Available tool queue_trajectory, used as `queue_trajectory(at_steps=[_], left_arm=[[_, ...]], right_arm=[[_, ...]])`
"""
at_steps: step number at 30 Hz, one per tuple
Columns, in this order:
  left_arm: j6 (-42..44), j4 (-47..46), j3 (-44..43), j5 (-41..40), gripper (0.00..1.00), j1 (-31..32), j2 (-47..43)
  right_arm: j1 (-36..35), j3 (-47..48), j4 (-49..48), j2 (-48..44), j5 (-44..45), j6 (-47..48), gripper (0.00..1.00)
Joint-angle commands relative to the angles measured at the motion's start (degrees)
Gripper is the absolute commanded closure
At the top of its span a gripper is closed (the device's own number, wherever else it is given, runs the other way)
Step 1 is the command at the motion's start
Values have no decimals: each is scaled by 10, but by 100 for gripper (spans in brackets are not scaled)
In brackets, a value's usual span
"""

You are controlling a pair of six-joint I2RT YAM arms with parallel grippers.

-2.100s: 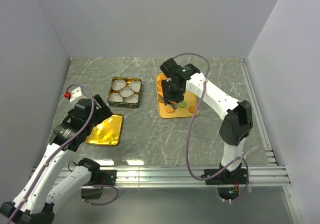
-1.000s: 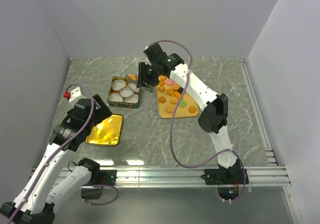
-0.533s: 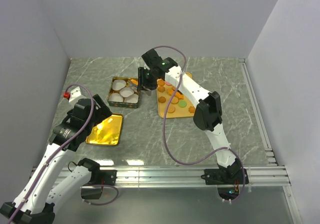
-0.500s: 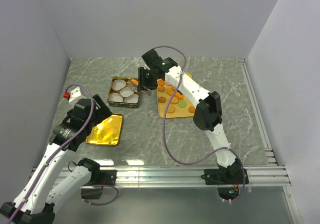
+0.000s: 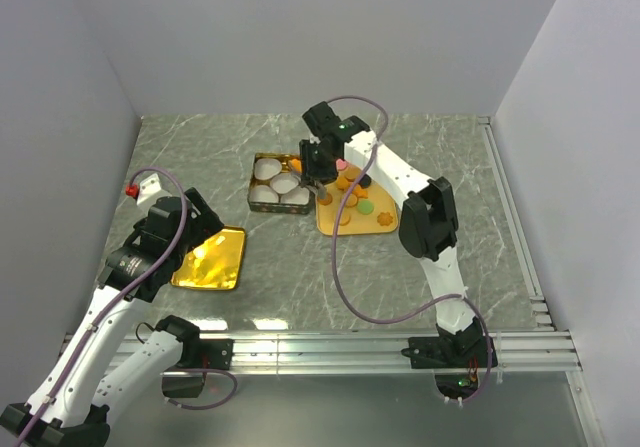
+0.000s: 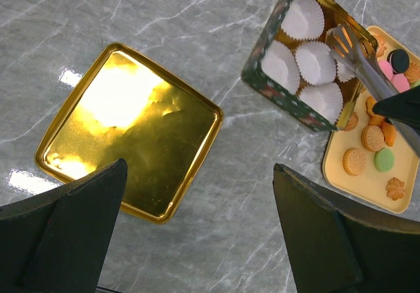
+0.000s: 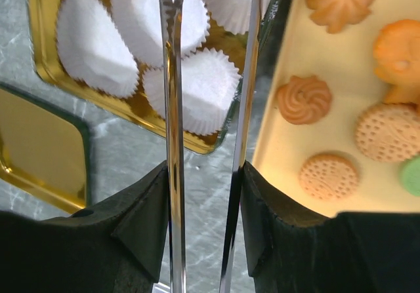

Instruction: Pack the cookies

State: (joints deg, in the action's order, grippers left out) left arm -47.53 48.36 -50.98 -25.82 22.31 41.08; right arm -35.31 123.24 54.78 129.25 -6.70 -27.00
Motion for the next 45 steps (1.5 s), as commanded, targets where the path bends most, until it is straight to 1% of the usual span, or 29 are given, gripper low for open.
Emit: queue_trajectory(at_steps=[1, 4, 5, 7, 8, 9, 12, 20, 24, 27, 33, 36, 38, 42, 45], left_arm=[[-4, 1, -8, -12, 1, -3, -2], [-4, 0, -7, -12, 1, -3, 0], [-4, 2, -7, -12, 1, -3, -1], [-3, 1, -8, -12, 1, -3, 0], [-4, 1, -8, -13, 1, -3, -1], [-4, 1, -8, -13, 1, -3, -1], [-4, 2, -7, -13, 1, -3, -3], [-5, 2, -8, -13, 1, -3, -4], [-4, 1, -7, -13, 1, -3, -3], [-4, 0, -6, -13, 1, -4, -2], [0, -2, -5, -9, 0, -4, 0], [1, -3, -6, -9, 1, -4, 2], [0, -3, -5, -9, 1, -4, 2], [0, -2, -5, -8, 1, -5, 0], [0, -4, -5, -9, 1, -5, -1]], right_arm=[[16, -13, 11, -72, 34, 15, 59], [20, -9, 17, -83, 37, 12, 58], [21, -6, 19, -85, 38, 12, 56], [22, 1, 25, -88, 40, 11, 50], [22, 2, 26, -87, 40, 11, 43], [22, 3, 30, -88, 40, 10, 39], [21, 11, 37, -84, 41, 12, 34], [23, 26, 44, -93, 44, 12, 33], [26, 38, 48, -123, 49, 10, 33], [38, 24, 44, -160, 54, 10, 34], [74, -76, 38, -243, 66, 20, 36], [90, -166, 25, -286, 79, 27, 37], [96, -205, 17, -316, 92, 29, 38], [113, -301, 3, -346, 109, 32, 39], [116, -343, -10, -355, 110, 35, 40]])
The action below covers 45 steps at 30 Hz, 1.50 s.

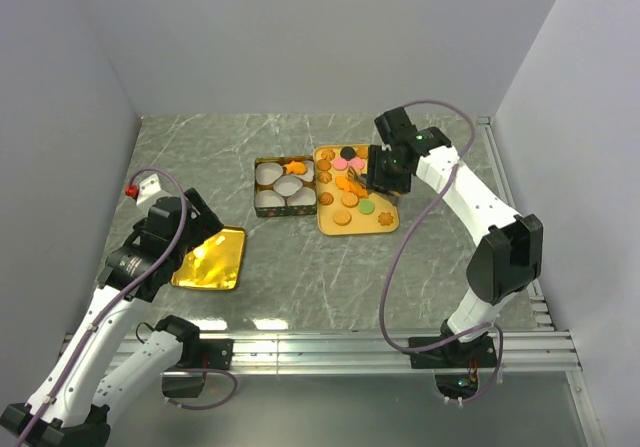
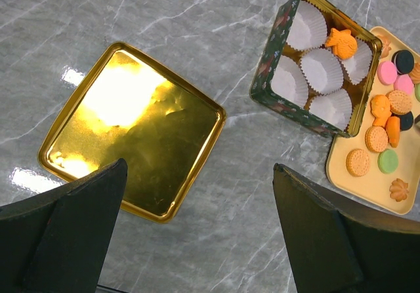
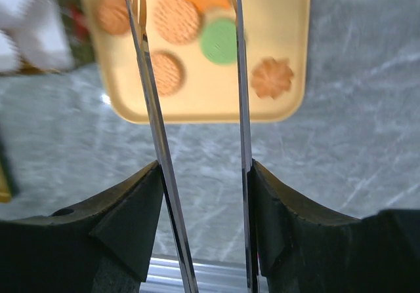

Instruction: Pack the cookies

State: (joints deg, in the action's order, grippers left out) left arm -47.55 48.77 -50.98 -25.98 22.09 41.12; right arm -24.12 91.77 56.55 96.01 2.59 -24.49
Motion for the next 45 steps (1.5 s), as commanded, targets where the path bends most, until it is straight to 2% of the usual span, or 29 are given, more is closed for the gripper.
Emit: queue_trajectory(at_steps=[1, 26, 32, 35, 36, 45], left_arm=[[0, -7, -5, -7, 1, -3, -3], [-1, -6, -5, -10, 1, -3, -10], [0, -7, -6, -8, 1, -3, -11], [-1, -6, -5, -9, 1, -3, -10], [-1, -7, -6, -9, 1, -3, -11], [1, -8, -6, -7, 1, -3, -8]], right_arm=[[5, -33, -29, -21, 15, 11, 41], [2, -6, -33, 61, 14, 11, 42], [0, 2, -31, 72, 16, 7, 46], [0, -3, -33, 69, 13, 6, 50], [-1, -4, -32, 69, 12, 4, 56], [-1, 1, -26, 55, 11, 6, 80]])
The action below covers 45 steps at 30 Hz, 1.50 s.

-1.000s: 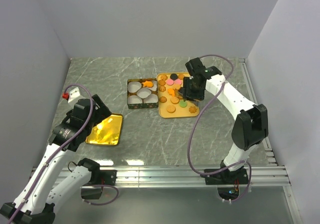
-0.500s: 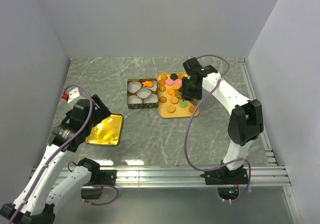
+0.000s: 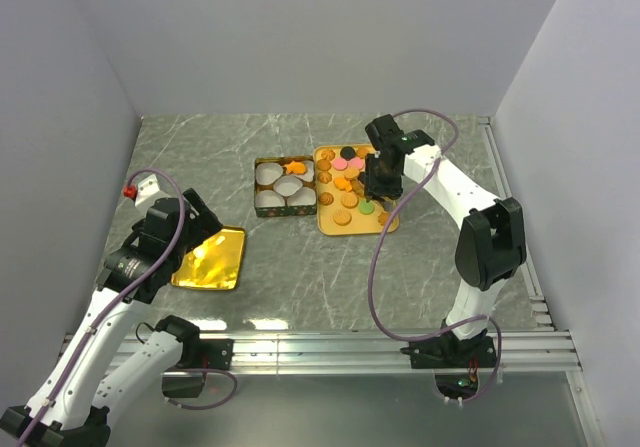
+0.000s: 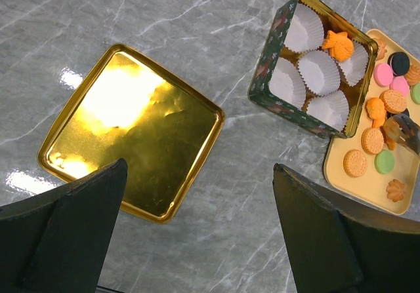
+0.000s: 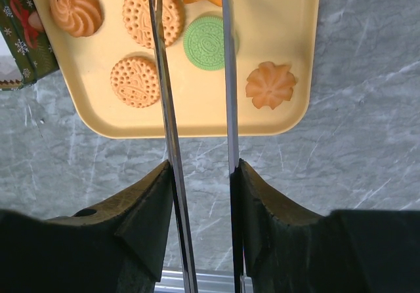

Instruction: Pack the cookies

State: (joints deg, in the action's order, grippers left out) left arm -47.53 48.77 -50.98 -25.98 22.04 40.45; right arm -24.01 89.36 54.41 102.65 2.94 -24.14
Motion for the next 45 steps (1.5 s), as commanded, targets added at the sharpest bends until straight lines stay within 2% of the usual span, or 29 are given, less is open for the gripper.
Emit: queue_trajectory(at_steps=[1, 7, 20, 32, 45], left_arm=[[1, -8, -6, -7, 0, -2, -1], [1, -9, -6, -7, 1, -2, -2], [2, -9, -5, -6, 1, -3, -1], [5, -13, -4, 0, 1, -3, 1], [9, -16, -3, 8, 1, -2, 8]], right_arm=[[-2, 27, -4, -16, 8, 2, 82], [-2, 50, 15, -37, 8, -3, 87], [-4, 178, 60, -46, -28, -9, 86], [-67, 354, 66, 64, -105, -19, 84], [-133, 432, 1, 188, -139, -49, 83]])
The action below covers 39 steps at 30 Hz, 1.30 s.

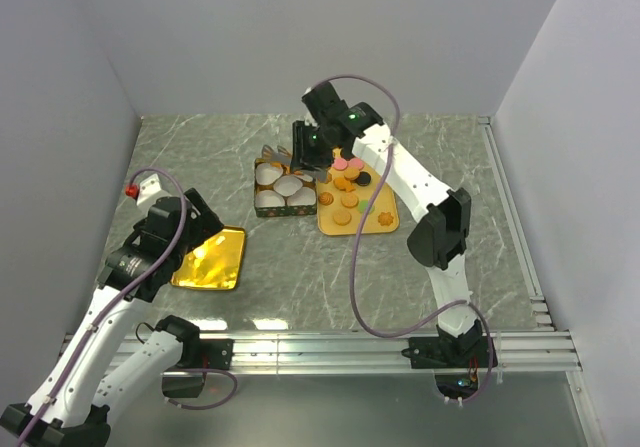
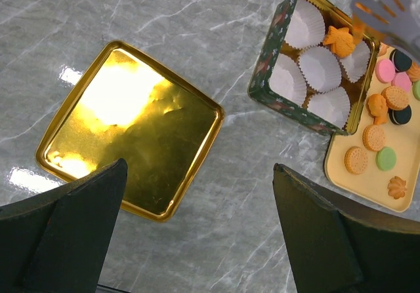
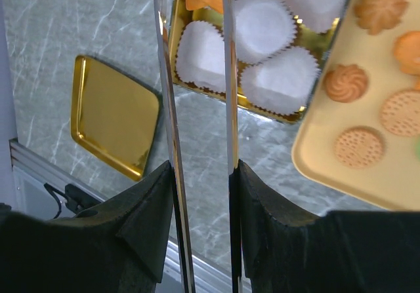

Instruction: Pack the cookies

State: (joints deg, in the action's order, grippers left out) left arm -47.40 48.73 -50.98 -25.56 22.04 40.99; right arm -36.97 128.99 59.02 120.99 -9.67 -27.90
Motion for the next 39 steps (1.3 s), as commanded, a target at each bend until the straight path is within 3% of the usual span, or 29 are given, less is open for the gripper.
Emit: queue_trajectory(at_steps=[1, 13, 23, 39], left_arm=[[7, -15, -4, 5, 1, -2, 3], [9, -17, -3, 6, 1, -2, 2], [12, -18, -3, 10, 1, -2, 3], [9, -16, -3, 6, 0, -2, 3]], right_arm=[[-3, 34, -50, 8, -18, -15, 83], [-6, 26, -103, 58, -59, -39, 82], [-4, 28, -115, 85, -40, -37, 73], [7, 8, -118, 67, -14, -26, 48]])
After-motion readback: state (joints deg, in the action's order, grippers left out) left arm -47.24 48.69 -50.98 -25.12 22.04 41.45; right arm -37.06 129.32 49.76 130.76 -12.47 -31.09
